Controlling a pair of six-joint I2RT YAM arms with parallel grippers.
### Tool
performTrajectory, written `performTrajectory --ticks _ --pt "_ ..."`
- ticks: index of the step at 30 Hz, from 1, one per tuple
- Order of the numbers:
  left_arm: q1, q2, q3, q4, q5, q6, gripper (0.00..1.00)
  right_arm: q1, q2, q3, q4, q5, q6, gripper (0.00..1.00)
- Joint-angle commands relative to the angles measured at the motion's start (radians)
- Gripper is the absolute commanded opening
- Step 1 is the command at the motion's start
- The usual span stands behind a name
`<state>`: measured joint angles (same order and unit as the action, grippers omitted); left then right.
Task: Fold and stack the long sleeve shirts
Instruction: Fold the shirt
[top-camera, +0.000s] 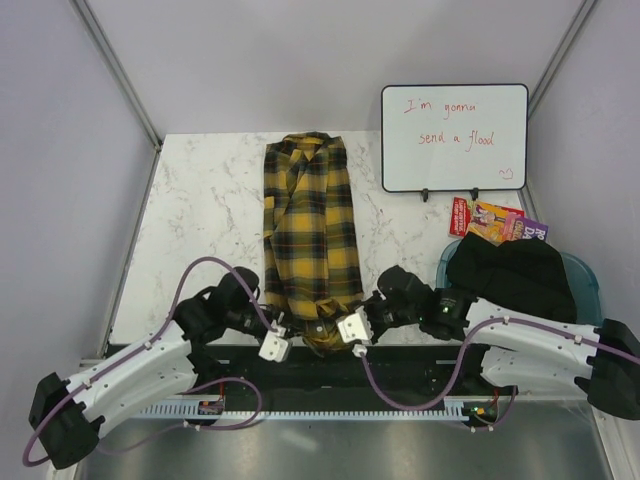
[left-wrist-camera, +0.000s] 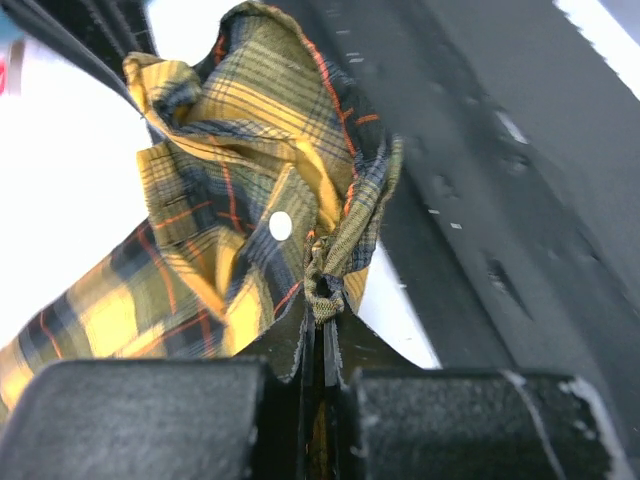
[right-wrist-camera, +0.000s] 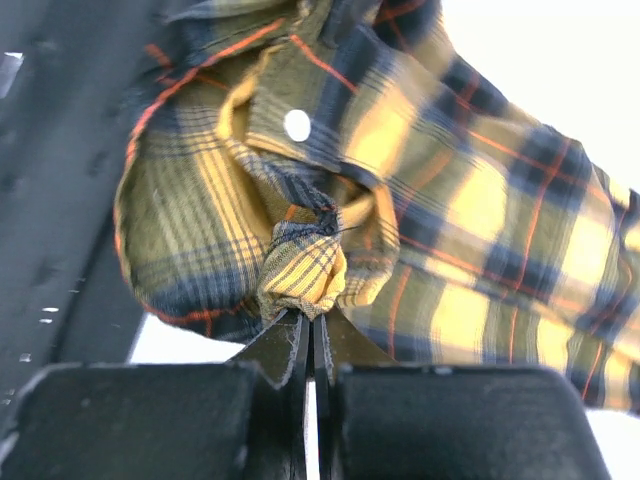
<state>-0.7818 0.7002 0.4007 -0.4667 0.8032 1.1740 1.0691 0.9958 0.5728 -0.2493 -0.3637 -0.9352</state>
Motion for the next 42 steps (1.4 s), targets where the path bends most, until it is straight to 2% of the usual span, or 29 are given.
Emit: performTrajectory --ticks 1,7,11,19,31,42 --pt "0.077 0.068 0.099 0.083 0.033 -0.154 0.02 -0.109 0.056 0.107 -0.022 -0.058 0.039 0.0" --pt "0.24 0.146 0.157 0.12 0.1 -0.214 0.02 -0.241 0.176 0.254 -0.051 -0.124 -0.007 0.0" --pt "0.332 0.269 0.213 0.16 0.116 -0.218 0.02 -0.326 0.254 0.312 -0.053 -0.152 -0.059 0.0" --pt "0.459 0.488 0.357 0.212 0.174 -0.15 0.02 -0.429 0.432 0.464 -0.048 -0.185 -0.136 0.0" --pt "0.552 0.762 0.546 0.283 0.231 -0.054 0.02 -0.523 0.691 0.714 -0.044 -0.219 -0.155 0.0" --pt "0.587 0.923 0.644 0.319 0.222 0.001 0.02 -0.564 0.845 0.811 -0.03 -0.205 -0.171 0.0"
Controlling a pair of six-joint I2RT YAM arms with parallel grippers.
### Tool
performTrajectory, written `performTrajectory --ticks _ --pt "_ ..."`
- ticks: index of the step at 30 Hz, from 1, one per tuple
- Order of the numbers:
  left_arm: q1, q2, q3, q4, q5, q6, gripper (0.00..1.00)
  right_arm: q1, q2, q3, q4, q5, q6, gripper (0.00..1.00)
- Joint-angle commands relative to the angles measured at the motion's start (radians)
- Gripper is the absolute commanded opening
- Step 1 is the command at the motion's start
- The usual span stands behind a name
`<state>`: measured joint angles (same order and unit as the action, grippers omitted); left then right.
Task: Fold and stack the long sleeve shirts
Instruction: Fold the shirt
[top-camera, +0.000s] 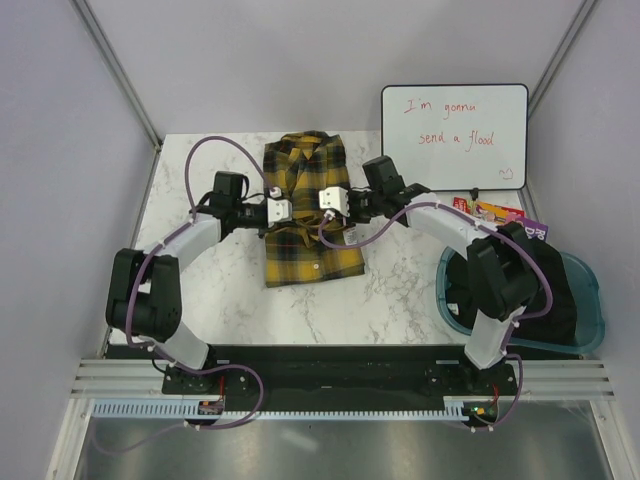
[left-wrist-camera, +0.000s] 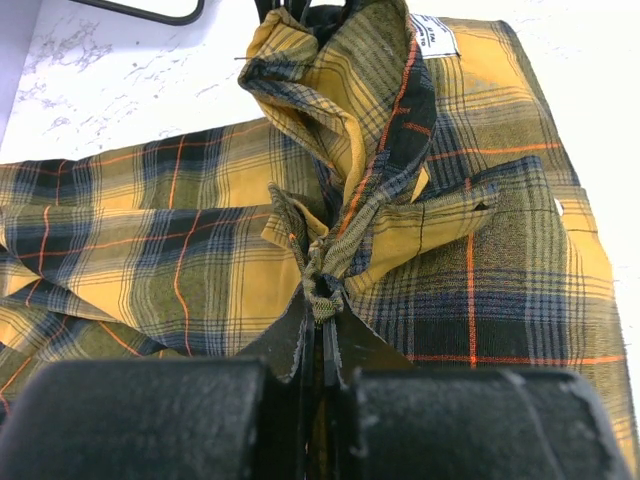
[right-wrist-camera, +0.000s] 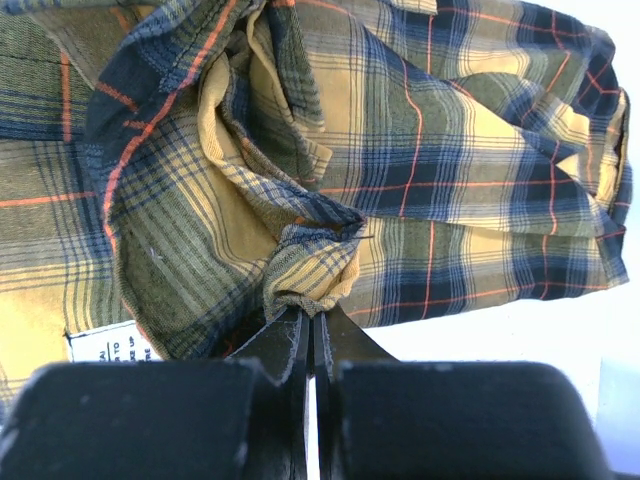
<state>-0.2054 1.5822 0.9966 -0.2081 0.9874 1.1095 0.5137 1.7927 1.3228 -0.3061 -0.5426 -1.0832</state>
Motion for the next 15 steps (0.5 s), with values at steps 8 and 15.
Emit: performTrajectory --ticks 8,15 --pt "0.015 0.102 0.051 0.125 0.017 0.085 0.04 -0.026 0.128 0.11 0.048 -0.01 -0.018 0.0" --pt "0.024 0.134 0.079 0.148 0.01 0.092 0.04 -0.033 0.14 0.116 0.081 -0.006 -0.003 0.0"
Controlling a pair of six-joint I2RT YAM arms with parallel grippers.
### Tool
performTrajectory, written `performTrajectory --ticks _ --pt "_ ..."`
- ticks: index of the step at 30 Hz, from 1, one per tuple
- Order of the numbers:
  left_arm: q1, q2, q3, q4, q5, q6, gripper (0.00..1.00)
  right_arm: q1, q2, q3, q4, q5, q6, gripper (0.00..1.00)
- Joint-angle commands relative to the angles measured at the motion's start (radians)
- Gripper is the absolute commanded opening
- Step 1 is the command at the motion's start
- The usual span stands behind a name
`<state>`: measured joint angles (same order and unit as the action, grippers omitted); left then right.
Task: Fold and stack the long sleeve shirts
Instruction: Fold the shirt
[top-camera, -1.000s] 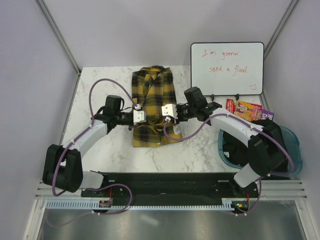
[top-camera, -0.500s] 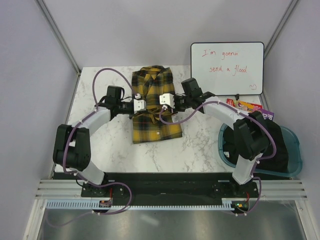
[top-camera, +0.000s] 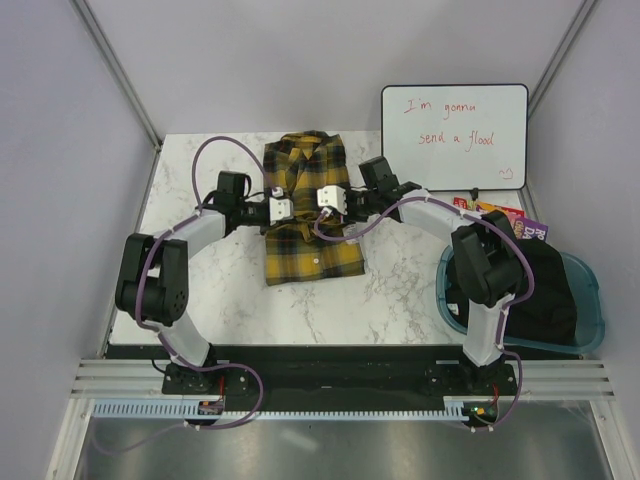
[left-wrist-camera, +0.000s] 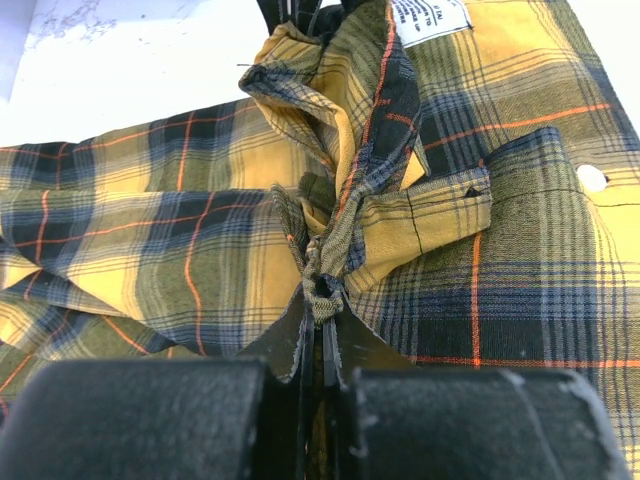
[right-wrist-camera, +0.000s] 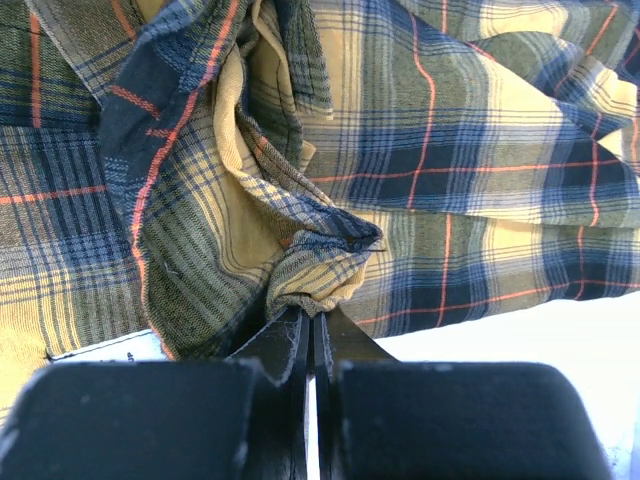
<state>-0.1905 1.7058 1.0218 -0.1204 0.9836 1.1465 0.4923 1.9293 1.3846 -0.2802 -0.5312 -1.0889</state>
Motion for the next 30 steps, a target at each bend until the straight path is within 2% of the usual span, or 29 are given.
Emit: performTrajectory --ticks 1,5,8,9,11,13,15,16,17,18,20,24,28,29,30 --pt "0.01 0.014 0.058 0.062 0.013 0.055 0.04 -0.012 0.004 0.059 0.055 -0.019 0.001 0.0" --pt "0.01 0.041 0.078 0.062 0.01 0.064 0.04 -0.012 0.019 0.059 0.058 -0.006 -0.009 0.0" --pt "0.01 0.061 0.077 0.058 -0.005 0.075 0.11 -0.012 0.031 0.054 0.056 0.008 -0.011 0.03" --pt "0.01 0.069 0.077 0.047 -0.014 0.079 0.13 -0.012 0.031 0.053 0.058 0.013 -0.008 0.04" --pt "0.011 0.077 0.078 0.048 -0.051 0.079 0.22 -0.012 0.03 0.053 0.056 0.022 0.006 0.15" --pt "0.019 0.089 0.095 0.088 -0.083 -0.009 0.25 -0.014 0.027 0.063 0.059 0.057 0.021 0.25" --pt "0.039 0.097 0.135 0.116 -0.131 -0.139 0.39 -0.021 0.023 0.1 0.058 0.08 0.079 0.35" --pt "0.048 0.1 0.149 0.187 -0.152 -0.207 0.43 -0.032 0.022 0.117 0.058 0.105 0.107 0.46" --pt "0.065 0.104 0.193 0.2 -0.184 -0.316 0.46 -0.037 0.019 0.14 0.055 0.114 0.169 0.48" --pt "0.071 0.112 0.222 0.199 -0.197 -0.359 0.48 -0.041 0.016 0.189 0.05 0.123 0.208 0.48" --pt "0.086 0.13 0.312 0.2 -0.273 -0.504 0.56 -0.058 0.005 0.24 0.044 0.143 0.28 0.59" --pt "0.106 0.138 0.426 0.127 -0.382 -0.623 0.59 -0.083 0.0 0.384 -0.016 0.18 0.479 0.71" --pt "0.108 0.046 0.411 -0.043 -0.396 -0.637 0.62 -0.087 -0.03 0.41 -0.169 0.183 0.579 0.72" --pt "0.108 0.026 0.39 -0.08 -0.379 -0.665 0.62 -0.087 -0.036 0.407 -0.198 0.144 0.599 0.7" --pt "0.108 -0.016 0.383 -0.17 -0.355 -0.66 0.62 -0.087 -0.044 0.39 -0.229 0.111 0.622 0.63"
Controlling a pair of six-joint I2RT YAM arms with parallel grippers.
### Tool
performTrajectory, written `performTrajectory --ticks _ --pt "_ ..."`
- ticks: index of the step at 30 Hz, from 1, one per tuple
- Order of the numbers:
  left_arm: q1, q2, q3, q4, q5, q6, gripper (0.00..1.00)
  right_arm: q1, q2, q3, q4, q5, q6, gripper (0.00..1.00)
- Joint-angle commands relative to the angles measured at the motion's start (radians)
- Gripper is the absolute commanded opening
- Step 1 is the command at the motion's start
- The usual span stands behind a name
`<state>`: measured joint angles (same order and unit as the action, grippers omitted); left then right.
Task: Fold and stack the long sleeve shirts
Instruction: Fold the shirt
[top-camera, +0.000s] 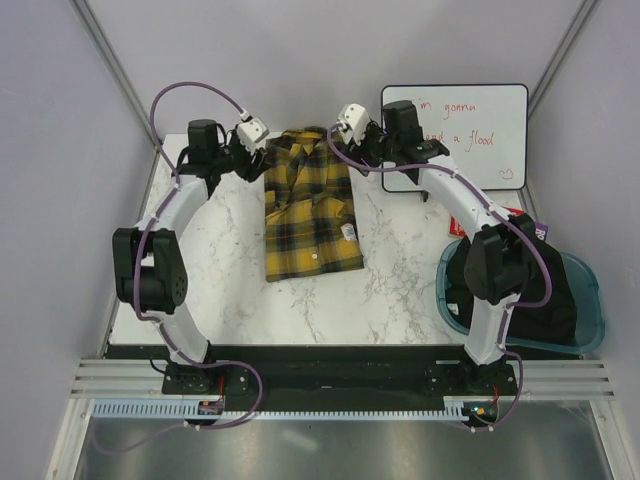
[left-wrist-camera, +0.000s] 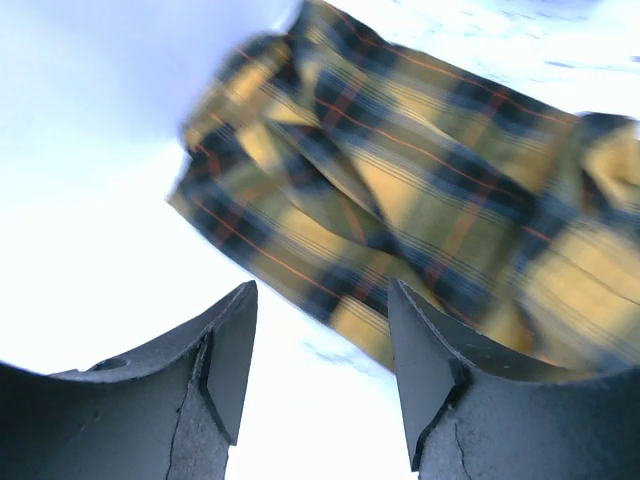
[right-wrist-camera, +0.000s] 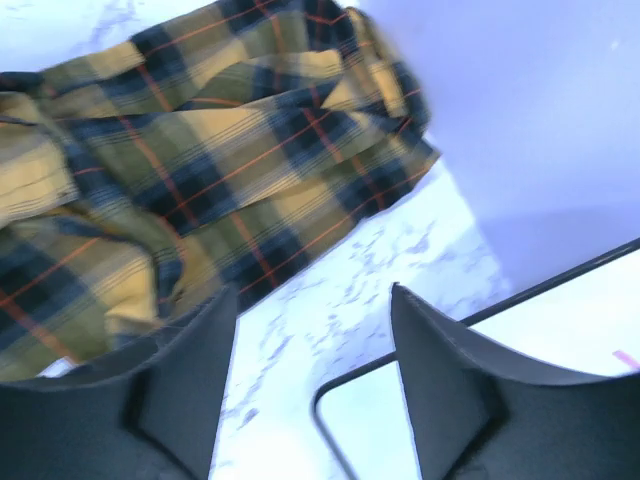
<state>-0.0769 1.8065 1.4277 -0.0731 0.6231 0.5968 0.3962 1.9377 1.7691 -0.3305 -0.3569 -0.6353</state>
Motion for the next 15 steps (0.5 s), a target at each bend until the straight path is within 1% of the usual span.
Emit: performTrajectory --ticks 1,2,3,4,6,9,10,11,13,15 --pt "-0.007 -0.133 -0.027 -0.285 0.036 -0.098 0.62 0.009 -0.062 -0.006 -0.223 -0.094 0.222 0.6" --pt "-0.015 -0.15 -0.044 -0.33 0.062 -0.1 0.62 0.01 -0.063 -0.023 -0.237 -0.134 0.264 0.57" --pt "-0.02 -0.174 -0.061 -0.393 0.069 -0.106 0.62 0.012 -0.063 -0.055 -0.252 -0.199 0.288 0.47" --pt "-0.024 -0.182 -0.073 -0.433 0.082 -0.104 0.61 0.023 -0.062 -0.074 -0.258 -0.221 0.355 0.42" --pt "-0.047 -0.187 -0.108 -0.496 0.087 -0.117 0.59 0.036 -0.056 -0.124 -0.255 -0.27 0.405 0.34" --pt "-0.092 -0.185 -0.174 -0.516 0.055 -0.143 0.58 0.082 -0.043 -0.198 -0.216 -0.245 0.445 0.33" --pt "-0.11 -0.159 -0.179 -0.51 0.028 -0.153 0.58 0.102 -0.017 -0.212 -0.19 -0.219 0.451 0.33" --pt "-0.141 -0.133 -0.167 -0.511 -0.026 -0.178 0.58 0.108 0.006 -0.218 -0.186 -0.208 0.454 0.33" --pt "-0.161 -0.054 -0.138 -0.519 -0.066 -0.21 0.58 0.116 0.074 -0.212 -0.185 -0.17 0.454 0.32" --pt "-0.173 -0.006 -0.102 -0.521 -0.109 -0.258 0.58 0.113 0.119 -0.198 -0.189 -0.145 0.448 0.31"
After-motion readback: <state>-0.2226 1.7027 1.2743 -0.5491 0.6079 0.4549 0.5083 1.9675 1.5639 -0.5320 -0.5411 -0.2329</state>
